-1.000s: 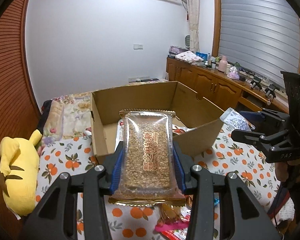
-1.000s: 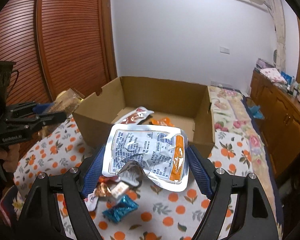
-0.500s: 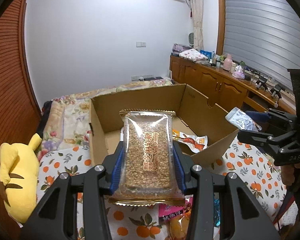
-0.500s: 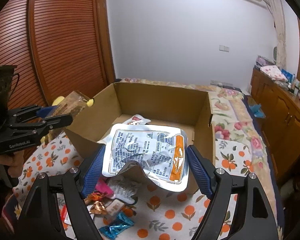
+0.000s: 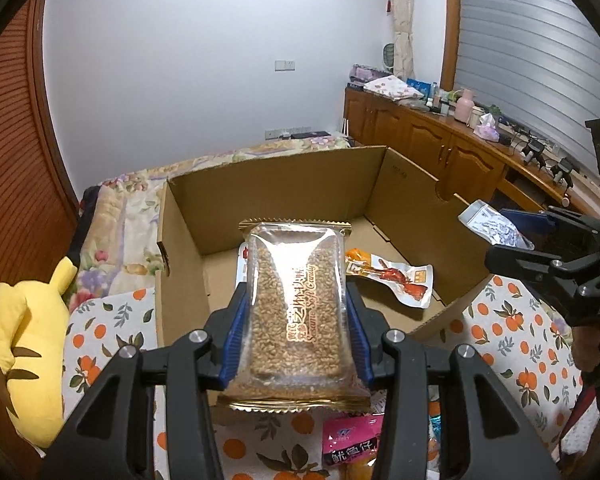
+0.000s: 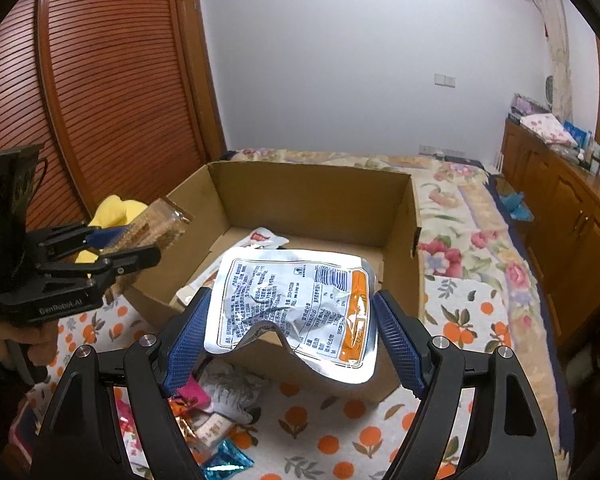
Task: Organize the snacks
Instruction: 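Carry both items over the box and open both tools to release them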
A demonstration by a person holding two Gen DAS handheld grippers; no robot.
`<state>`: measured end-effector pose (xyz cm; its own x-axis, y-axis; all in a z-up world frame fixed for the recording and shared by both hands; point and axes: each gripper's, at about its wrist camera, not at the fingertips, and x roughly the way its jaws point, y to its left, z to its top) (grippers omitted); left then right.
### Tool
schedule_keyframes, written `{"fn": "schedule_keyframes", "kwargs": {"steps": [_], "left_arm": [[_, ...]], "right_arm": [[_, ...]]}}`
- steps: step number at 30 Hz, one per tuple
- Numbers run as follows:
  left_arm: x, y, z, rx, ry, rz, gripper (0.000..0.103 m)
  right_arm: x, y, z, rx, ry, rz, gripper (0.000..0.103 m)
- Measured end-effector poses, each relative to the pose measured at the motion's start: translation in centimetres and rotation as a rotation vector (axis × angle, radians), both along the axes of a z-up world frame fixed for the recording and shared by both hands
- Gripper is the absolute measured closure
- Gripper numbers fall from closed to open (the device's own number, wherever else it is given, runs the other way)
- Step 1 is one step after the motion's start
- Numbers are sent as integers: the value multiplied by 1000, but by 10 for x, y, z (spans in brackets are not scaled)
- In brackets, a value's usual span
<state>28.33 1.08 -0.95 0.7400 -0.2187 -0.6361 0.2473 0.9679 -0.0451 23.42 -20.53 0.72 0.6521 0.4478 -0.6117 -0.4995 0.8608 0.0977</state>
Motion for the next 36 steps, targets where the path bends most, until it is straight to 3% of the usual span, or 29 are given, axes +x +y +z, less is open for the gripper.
{"fn": "schedule_keyframes", "kwargs": {"steps": [9,19,36], "left_arm": [[8,6,0,-9,20,4,57],[8,18,11,-6,-14,29,57],[-14,52,9,-38,-19,57,41]], "right_arm": [[19,22,-11,-22,36,-2,21],[42,58,-22,-34,91,10,21],[49,80,-44,-79,123,12,19]]}}
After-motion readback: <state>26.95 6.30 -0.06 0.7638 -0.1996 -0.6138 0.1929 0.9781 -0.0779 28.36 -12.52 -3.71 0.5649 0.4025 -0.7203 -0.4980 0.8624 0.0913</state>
